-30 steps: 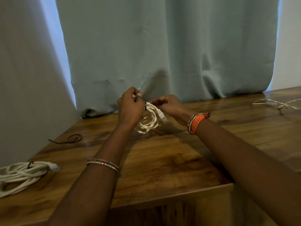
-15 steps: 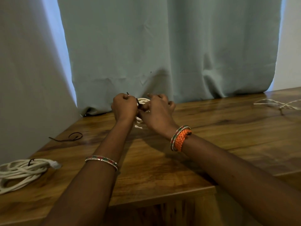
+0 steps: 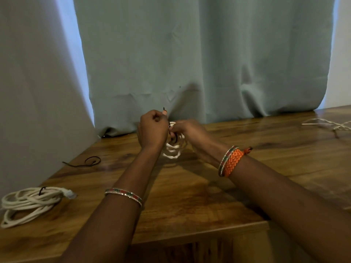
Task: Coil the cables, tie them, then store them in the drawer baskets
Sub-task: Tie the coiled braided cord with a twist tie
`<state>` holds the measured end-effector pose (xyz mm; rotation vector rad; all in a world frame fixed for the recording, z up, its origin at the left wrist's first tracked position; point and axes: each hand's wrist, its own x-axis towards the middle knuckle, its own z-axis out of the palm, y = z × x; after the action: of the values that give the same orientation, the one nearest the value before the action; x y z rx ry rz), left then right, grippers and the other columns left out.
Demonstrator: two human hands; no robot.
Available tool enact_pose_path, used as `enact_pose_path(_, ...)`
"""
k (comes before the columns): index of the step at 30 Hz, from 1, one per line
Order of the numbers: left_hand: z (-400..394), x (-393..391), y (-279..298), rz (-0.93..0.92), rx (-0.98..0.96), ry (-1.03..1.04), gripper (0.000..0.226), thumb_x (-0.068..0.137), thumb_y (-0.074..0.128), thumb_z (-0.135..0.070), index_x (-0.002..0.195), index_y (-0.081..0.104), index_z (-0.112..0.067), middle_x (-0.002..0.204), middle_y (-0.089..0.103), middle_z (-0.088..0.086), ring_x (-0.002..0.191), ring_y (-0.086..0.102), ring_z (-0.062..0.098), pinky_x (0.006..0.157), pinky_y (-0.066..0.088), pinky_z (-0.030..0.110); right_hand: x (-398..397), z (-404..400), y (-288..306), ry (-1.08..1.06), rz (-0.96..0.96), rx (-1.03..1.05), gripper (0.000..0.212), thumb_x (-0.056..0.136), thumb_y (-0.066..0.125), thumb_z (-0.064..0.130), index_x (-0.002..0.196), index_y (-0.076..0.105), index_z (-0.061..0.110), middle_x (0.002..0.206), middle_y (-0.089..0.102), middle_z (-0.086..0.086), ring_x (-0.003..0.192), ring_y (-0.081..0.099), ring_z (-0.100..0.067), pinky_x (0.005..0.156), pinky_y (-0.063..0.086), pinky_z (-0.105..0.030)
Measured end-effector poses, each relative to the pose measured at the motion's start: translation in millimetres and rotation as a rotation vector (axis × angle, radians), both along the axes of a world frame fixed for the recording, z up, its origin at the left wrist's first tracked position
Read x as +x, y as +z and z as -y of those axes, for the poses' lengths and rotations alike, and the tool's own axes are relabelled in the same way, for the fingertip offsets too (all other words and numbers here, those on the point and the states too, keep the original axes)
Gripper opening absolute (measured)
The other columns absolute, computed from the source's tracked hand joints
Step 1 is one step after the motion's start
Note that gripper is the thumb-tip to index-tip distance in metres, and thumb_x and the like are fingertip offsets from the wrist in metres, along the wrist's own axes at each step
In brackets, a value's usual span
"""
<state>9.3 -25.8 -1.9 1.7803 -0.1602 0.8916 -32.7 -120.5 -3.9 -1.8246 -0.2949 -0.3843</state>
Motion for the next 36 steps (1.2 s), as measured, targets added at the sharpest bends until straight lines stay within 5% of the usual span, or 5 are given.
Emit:
enact_pose_path(7,-4.4,-4.6,4.7,0.042,0.045,0.093,0.024,0.085,0.053,-0.022,0.065,0.061,-0.012,0.058,0.055,0.004,0.076,0.06,0.032,0.061,0.037,0.027,-2.1,5.1,-1.7,0.236,0.035,0.163,0.041,0.078,0.056,0.001,0.041,0.061,0.018,0.104,0.062,-0.005,0.105,0.055,-0.02,0.099,0.04,-0.044)
enact_pose_path(12,-1.6,-6.3,8.7,0.081,0.166,0.318,0.022,0.086,0.047,-0.022,0.075,0.06,-0.008,0.084,0.065,0.016,0.083,0.06,0.037,0.064,0.039,0.033,-11.2,2.5,-2.1,0.177,0.184,0.107,0.04,0.085,0.049,-0.009,0.051,0.057,0.011,0.135,0.045,0.002,0.112,0.049,-0.003,0.076,0.046,-0.027)
enact_pose_path(16,-8.0,3.6,1.8,0.023,0.276,0.212,0.021,0.088,0.049,-0.025,0.085,0.064,-0.012,0.093,0.068,0.015,0.093,0.061,0.037,0.073,0.047,0.035,-3.6,6.8,6.0,0.041,0.129,0.12,0.022,0.089,0.051,-0.001,0.075,0.064,0.011,0.11,0.056,-0.004,0.103,0.052,-0.013,0.089,0.045,-0.034)
enact_pose_path(20,-8.3,5.4,-7.9,0.022,0.386,-0.004,0.019,0.088,0.053,-0.028,0.075,0.059,-0.016,0.078,0.068,0.009,0.084,0.064,0.032,0.073,0.051,0.037,4.3,28.0,20.2,-0.076,0.002,0.414,0.029,0.095,0.043,0.009,0.069,0.054,0.015,0.073,0.058,0.001,0.066,0.053,-0.009,0.059,0.041,-0.019)
enact_pose_path(36,14.2,-23.3,1.5,0.039,0.162,-0.594,0.021,0.094,0.054,-0.02,0.073,0.055,-0.017,0.05,0.053,-0.01,0.04,0.046,-0.001,0.042,0.037,0.014,34.0,66.2,-1.2,-0.342,0.29,-0.203,0.038,0.085,0.065,0.04,0.056,0.064,0.016,0.045,0.055,0.008,0.041,0.049,-0.003,0.051,0.038,-0.023)
